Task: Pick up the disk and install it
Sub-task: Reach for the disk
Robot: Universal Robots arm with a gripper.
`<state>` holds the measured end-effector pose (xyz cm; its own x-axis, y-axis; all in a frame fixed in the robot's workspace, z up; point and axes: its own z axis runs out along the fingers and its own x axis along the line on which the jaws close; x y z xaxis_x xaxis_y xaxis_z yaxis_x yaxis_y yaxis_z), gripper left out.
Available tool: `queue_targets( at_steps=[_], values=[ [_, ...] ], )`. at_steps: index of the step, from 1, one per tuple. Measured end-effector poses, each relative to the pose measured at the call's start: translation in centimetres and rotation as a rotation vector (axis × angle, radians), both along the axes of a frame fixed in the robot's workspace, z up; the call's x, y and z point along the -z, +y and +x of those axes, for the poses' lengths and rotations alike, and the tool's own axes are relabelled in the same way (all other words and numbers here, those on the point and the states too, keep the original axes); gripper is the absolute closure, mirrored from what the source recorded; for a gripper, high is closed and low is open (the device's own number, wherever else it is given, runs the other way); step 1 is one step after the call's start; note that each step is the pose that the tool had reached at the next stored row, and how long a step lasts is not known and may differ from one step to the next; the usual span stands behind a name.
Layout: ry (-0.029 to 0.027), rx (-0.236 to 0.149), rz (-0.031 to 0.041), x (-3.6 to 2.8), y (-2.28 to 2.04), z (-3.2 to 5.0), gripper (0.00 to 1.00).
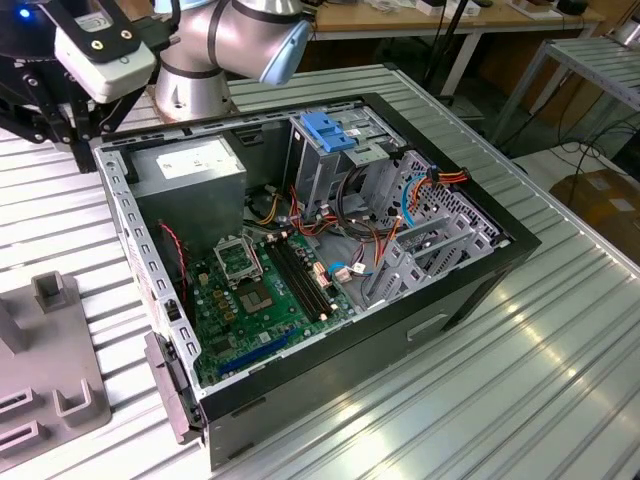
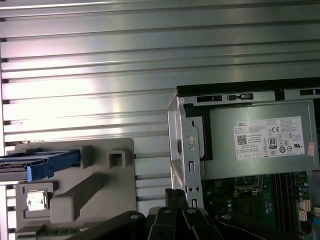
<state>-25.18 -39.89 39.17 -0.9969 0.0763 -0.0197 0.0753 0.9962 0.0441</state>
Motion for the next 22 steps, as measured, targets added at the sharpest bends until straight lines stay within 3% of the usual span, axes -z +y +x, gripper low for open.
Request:
queue_targets(
  at_steps=[7,9,13,16,18,22],
  values=[
    [0.0001,0.000,-0.0001,0.00,0.00,-2.32,0.90],
    [0.0001,0.000,-0.0001,0.01,0.00,-3.34,0.90],
    [0.0000,0.000,0.0000,0.02,0.02,-4.42,0.90],
    [0.0001,0.000,-0.0001,0.02,0.22,-5.41,0.90],
    [0.0001,0.000,-0.0001,0.02,0.41,-6.95,0.90],
    [0.0001,0.000,-0.0001,0.03,0.57,-8.41,0.90]
  ],
)
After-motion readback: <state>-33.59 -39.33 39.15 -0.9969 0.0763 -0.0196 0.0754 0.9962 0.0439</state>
